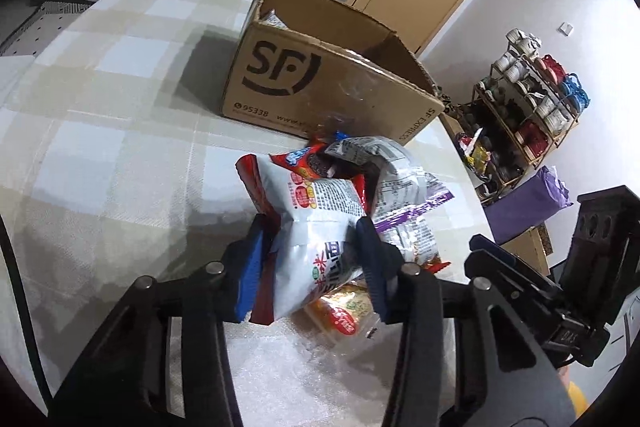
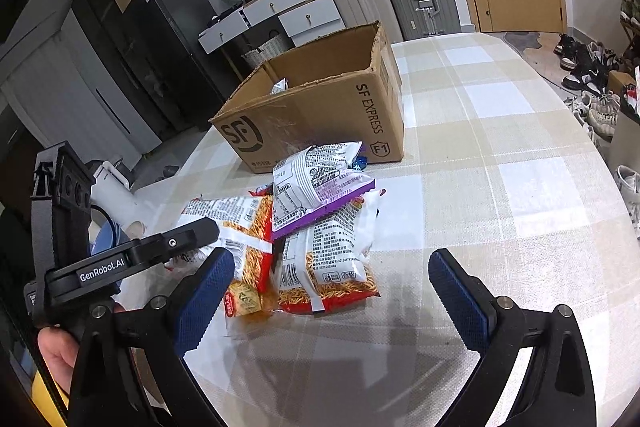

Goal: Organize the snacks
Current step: 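Grasp the silver-purple snack bag with the right tool while the left tool grasps a red-white chip bag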

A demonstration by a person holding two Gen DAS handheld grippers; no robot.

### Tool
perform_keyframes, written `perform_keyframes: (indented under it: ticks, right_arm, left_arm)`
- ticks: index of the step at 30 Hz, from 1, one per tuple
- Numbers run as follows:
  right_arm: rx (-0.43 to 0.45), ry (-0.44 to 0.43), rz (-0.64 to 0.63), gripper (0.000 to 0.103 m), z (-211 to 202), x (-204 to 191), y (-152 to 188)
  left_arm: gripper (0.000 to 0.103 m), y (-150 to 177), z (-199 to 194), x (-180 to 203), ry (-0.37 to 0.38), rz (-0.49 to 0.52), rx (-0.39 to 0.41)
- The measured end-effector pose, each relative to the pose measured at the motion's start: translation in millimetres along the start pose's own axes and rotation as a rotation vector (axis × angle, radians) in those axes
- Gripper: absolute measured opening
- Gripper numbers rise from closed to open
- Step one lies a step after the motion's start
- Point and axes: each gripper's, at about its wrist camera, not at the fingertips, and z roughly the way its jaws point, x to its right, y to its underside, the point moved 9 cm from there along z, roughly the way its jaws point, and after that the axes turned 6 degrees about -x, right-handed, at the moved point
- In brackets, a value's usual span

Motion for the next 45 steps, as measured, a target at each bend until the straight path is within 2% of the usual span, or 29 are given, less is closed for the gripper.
perform_keyframes:
  ticks: [10,15,22,26,28,30,31,33,38,45]
  right_arm:
    - [-0.003,-0.019,0.046,0.099,12.4,3.5,-12.6]
    - [0.007,0.030,0.016,0.099,17.5,-5.4,-33.2]
    - [-0.027,0.275,-0.216,0.099,52.1,-34.1,-50.4]
    - [-0.033,0.381,-0.313,0.099,68.4,-41.3,-59.5]
    - [-0.073,0.410,-0.337,0.099,80.5,-38.7,-60.5]
    - [-0.128,0.387,-0.317,0.090,91.1,-35.0,-56.5]
    - [-0.163,0.355,-0.296,0.079,97.1,-32.6,-52.8]
    - [-0.190,0.315,-0.262,0.079,102.5,-27.2,-49.0]
    - [-0.176,0.243,-0.210,0.075,95.6,-18.9,-52.0]
    - [-0.147,0.157,-0.150,0.073,83.6,-11.6,-58.4]
  left_arm:
    - [0.037,2.4,-10.2,-9.2,0.036,-0.040,-0.003]
    - [0.036,2.3,-20.0,-15.3,0.042,-0.038,0.005]
    - [0.033,0.3,-31.8,-33.7,0.119,-0.118,-0.003]
    - [0.032,-1.0,-35.2,-37.9,0.127,-0.118,-0.006]
    - [0.032,1.0,-33.4,-38.0,0.138,-0.117,-0.017]
    - [0.033,3.6,-28.3,-35.8,0.154,-0.115,-0.038]
    - [0.033,4.4,-26.5,-35.4,0.154,-0.118,-0.042]
    - [0.034,5.3,-24.5,-34.3,0.147,-0.113,-0.048]
    - [0.039,12.0,-15.0,-29.2,0.156,-0.110,-0.091]
    - [0.041,16.1,-7.1,-26.3,0.143,-0.115,-0.105]
